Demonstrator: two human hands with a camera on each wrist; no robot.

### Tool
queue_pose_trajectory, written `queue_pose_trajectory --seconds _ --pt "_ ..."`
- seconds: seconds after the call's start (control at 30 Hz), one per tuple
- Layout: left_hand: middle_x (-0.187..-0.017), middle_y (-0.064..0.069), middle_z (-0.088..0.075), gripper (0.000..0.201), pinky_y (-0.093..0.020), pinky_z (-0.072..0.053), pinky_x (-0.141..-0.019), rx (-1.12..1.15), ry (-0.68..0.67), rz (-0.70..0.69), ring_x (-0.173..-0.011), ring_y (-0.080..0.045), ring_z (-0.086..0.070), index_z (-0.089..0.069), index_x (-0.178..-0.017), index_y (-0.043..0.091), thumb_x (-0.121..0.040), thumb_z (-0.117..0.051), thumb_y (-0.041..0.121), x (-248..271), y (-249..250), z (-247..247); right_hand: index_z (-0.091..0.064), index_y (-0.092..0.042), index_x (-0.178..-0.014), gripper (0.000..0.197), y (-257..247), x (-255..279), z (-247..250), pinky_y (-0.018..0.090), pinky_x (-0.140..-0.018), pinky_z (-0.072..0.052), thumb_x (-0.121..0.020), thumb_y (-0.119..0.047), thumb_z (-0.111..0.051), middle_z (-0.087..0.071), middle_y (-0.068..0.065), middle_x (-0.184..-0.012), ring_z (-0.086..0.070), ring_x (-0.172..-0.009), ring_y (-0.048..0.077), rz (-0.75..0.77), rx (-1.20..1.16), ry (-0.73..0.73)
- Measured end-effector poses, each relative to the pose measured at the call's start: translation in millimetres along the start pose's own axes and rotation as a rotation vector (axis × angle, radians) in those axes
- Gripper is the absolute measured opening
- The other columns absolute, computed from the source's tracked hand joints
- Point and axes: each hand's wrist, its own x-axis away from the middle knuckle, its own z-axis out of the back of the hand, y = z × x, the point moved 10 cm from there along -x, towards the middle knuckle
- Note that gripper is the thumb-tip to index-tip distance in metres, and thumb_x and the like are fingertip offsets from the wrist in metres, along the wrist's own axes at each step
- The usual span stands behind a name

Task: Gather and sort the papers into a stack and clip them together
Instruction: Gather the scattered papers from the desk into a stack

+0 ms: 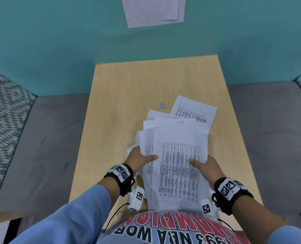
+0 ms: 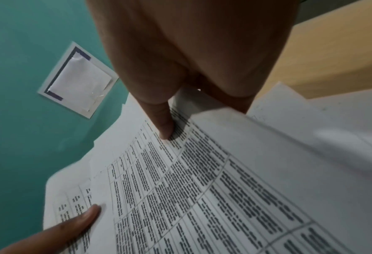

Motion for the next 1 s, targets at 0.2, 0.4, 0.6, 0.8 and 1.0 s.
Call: queue_pose_trajectory --seconds 0.2,0.4,0.6,0.8,1.0 --pt "-0.12 0.003 -0.082 0.048 -0.05 -0.06 -0.101 0.028 -0.06 0.115 -0.111 -0.019 -0.078 -0.074 -0.126 0.024 -0.082 -0.091 0.026 5.1 -19.3 -16.6 -0.055 -0.014 -0.146 0.068 4.9 -18.0 -14.1 0.053 -0.12 -0.025 -0.085 -0.025 -0.083 -0.062 -0.003 -0.142 -0.049 -0.138 0.02 -0.161 -0.115 -0.146" --pt "-0.11 -0.007 -0.083 0.025 -0.052 -0.062 -0.099 -0.014 0.169 0.084 -0.1 -0.026 -0.081 -0.078 -0.112 0.013 -0.088 -0.084 0.015 -4.1 -10.5 34.9 -0.072 -0.011 -0.112 0.071 -23.9 -61.7 14.2 0.046 -0.095 -0.057 -0.079 -0.073 -0.068 -0.077 0.009 -0.109 -0.073 -0.1 0.03 -0.122 0.057 0.029" --pt "-0.12 -0.002 -0.082 0.05 -0.05 -0.056 -0.108 0.074 0.193 0.043 -0.113 -0.022 -0.077 -0.074 -0.126 0.015 -0.081 -0.092 0.028 14.6 7.5 99.7 -0.056 0.007 -0.124 0.1 -48.9 -112.5 65.4 0.048 -0.088 -0.053 -0.066 -0.071 -0.082 -0.058 0.031 -0.126 -0.06 -0.116 0.043 -0.155 0.639 0.434" --pt "-0.13 -0.001 -0.078 0.05 -0.042 -0.056 -0.104 0.167 0.111 0.001 -0.123 -0.021 -0.073 -0.068 -0.135 0.018 -0.089 -0.083 0.01 41.0 26.2 119.2 -0.072 -0.005 -0.096 0.039 -54.7 -124.3 30.5 0.044 -0.094 -0.052 -0.089 -0.044 -0.076 -0.071 0.023 -0.106 -0.066 -0.103 0.036 0.013 0.661 0.289" --pt "-0.135 -0.006 -0.075 0.052 -0.046 -0.055 -0.108 0.242 0.033 -0.036 -0.127 -0.024 -0.071 -0.062 -0.143 0.015 -0.093 -0.077 0.007 40.6 40.5 107.4 -0.062 -0.012 -0.128 0.031 -70.2 -74.8 86.4 0.041 -0.09 -0.051 -0.098 -0.017 -0.068 -0.07 0.015 -0.122 -0.064 -0.101 0.027 0.112 0.062 0.429"
